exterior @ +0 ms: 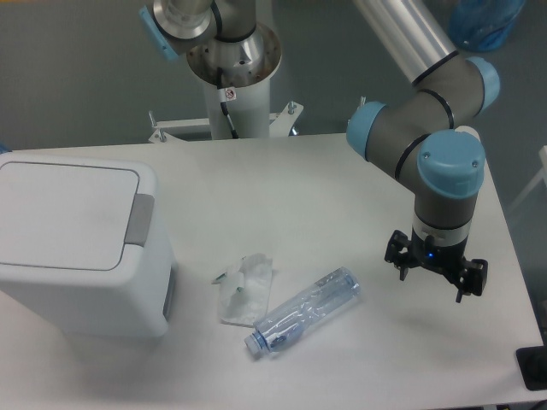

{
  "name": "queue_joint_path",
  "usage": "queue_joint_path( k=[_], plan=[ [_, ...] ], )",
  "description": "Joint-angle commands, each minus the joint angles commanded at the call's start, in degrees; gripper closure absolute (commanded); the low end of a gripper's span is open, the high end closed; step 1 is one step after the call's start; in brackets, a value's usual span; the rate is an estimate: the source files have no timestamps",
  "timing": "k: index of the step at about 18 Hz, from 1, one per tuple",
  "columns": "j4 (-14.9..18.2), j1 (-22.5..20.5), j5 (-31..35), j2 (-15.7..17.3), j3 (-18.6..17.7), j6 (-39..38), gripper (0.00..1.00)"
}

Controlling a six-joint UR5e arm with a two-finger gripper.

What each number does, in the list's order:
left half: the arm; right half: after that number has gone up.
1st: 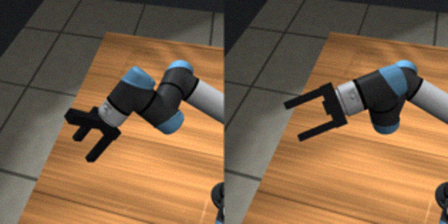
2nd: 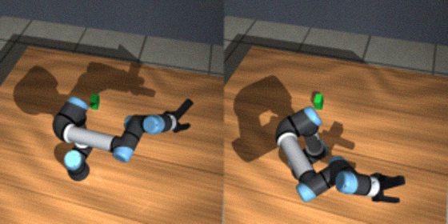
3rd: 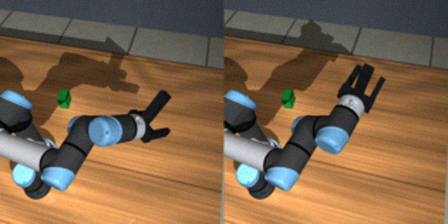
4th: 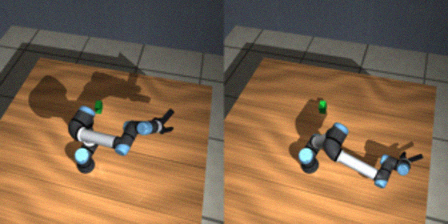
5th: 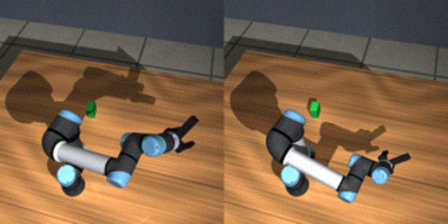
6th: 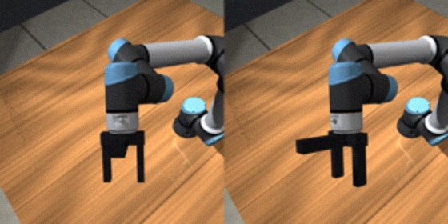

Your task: Open the trash can

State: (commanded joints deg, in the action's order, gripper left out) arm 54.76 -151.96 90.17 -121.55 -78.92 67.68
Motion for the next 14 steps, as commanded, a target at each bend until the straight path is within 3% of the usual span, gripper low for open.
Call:
queue_joint_path(
  k=[8,12,14],
  plan=[
    [0.0,0.0,-0.7,0.18,-0.26,0.17,0.0],
    [-6.66,0.17,-5.52,2.1,-5.35,-6.91,0.0],
    [-6.68,0.26,-7.9,3.42,-5.8,-12.37,0.0]
  ],
)
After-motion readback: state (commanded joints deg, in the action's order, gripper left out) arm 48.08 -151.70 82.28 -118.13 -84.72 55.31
